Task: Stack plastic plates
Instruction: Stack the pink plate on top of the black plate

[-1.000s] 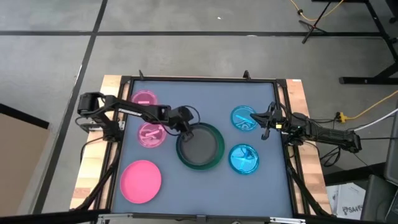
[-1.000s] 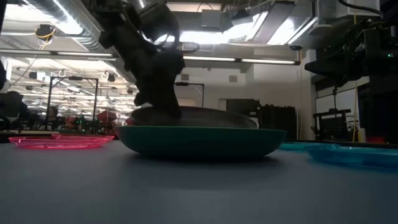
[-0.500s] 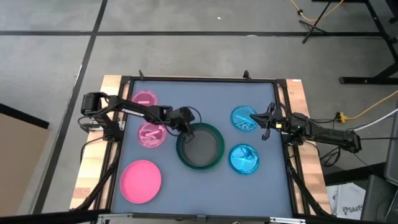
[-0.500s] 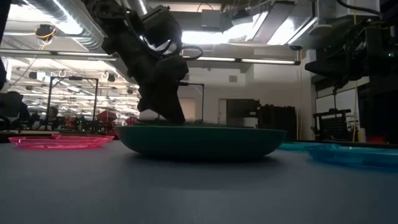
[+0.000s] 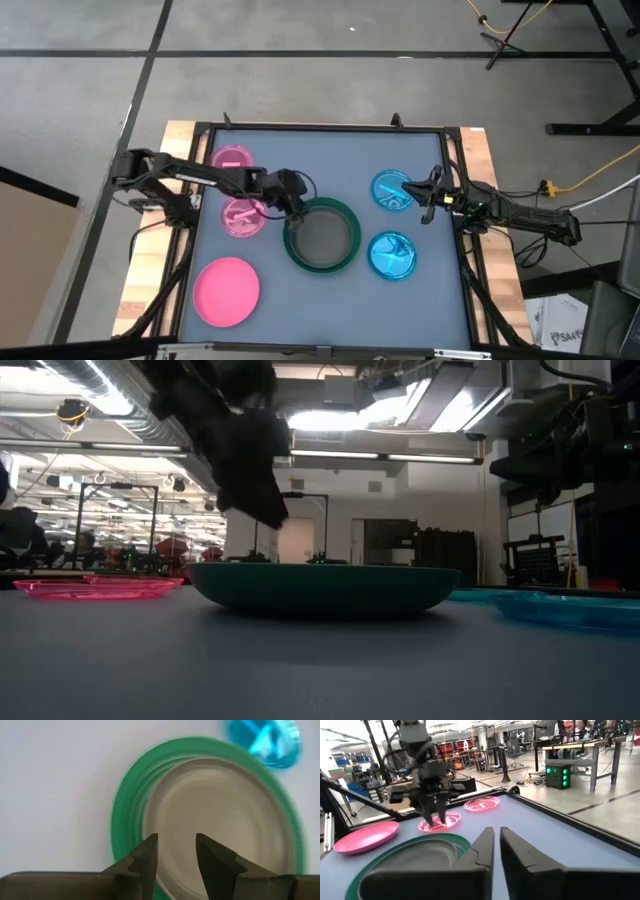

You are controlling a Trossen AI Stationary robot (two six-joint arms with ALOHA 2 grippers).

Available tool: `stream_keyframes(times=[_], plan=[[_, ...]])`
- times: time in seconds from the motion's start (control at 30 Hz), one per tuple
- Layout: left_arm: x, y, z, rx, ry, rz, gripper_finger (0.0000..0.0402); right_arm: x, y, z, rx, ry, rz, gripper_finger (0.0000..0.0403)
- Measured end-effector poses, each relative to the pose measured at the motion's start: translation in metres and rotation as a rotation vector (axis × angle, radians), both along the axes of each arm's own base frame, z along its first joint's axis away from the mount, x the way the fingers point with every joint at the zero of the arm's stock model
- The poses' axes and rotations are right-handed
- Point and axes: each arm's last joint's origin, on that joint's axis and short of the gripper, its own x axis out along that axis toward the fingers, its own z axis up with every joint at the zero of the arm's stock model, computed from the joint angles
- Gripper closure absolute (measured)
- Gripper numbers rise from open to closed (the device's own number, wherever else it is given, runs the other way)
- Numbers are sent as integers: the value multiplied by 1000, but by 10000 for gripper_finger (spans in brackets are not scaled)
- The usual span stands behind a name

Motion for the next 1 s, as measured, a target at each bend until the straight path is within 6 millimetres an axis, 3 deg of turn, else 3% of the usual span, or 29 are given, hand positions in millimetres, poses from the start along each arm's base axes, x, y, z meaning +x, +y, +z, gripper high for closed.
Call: stream_keyframes(times=[0.2, 0.4, 0.7, 1.0], plan=[[-27, -23, 25, -12, 42, -70, 284, 0, 0, 0, 9, -4, -1, 280], [-51, -41, 28, -78, 188, -93, 289, 0, 0, 0, -53, 15, -4, 227], [-71, -67, 13, -152, 395, -155, 290, 0, 0, 0, -86, 23, -9, 225], [-93, -77, -20, -393, 570, -144, 290, 0, 0, 0, -131, 38, -9, 225]])
